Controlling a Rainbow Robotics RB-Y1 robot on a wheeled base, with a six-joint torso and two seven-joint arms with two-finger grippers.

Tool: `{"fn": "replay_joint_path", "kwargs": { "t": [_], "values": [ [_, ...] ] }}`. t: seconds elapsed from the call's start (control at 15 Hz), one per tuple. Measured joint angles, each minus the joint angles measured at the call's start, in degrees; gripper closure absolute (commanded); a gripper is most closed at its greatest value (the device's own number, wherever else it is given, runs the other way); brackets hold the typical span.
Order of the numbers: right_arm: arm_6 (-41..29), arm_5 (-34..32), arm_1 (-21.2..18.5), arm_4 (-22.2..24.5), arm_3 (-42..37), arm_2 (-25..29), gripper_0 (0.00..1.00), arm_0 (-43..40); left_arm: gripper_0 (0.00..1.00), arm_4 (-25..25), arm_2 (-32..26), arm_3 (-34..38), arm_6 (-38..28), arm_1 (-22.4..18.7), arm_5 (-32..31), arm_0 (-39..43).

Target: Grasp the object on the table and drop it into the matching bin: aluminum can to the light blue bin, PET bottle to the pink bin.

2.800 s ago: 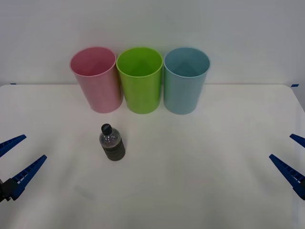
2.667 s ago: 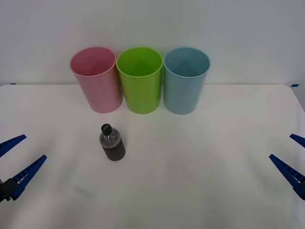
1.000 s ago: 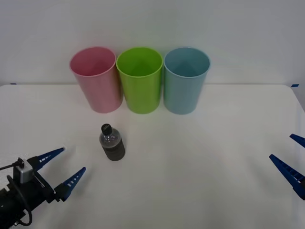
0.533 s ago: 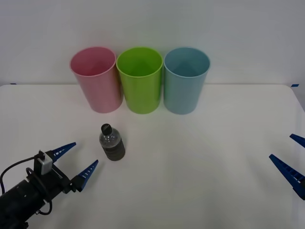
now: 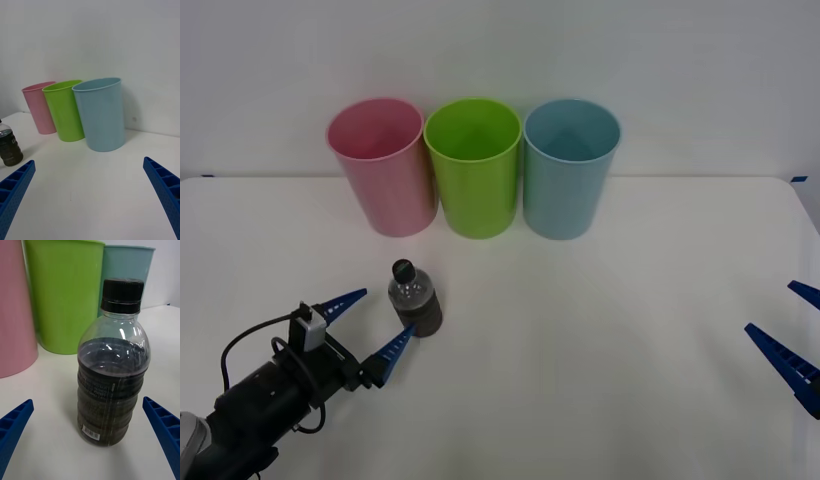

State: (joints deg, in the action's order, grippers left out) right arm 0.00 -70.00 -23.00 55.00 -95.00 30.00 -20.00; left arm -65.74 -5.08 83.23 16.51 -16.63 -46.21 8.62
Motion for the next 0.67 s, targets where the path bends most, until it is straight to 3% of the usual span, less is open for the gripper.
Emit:
{"fn": "replay_joint_path", "kwargs": {
  "t": [0.67],
  "values": [
    [0.0, 0.0, 0.0, 0.0, 0.0, 0.0, 0.00, 0.0, 0.00, -1.0, 6.5, -0.4, -0.3, 1.6, 8.3, -3.7]
  ]
}}
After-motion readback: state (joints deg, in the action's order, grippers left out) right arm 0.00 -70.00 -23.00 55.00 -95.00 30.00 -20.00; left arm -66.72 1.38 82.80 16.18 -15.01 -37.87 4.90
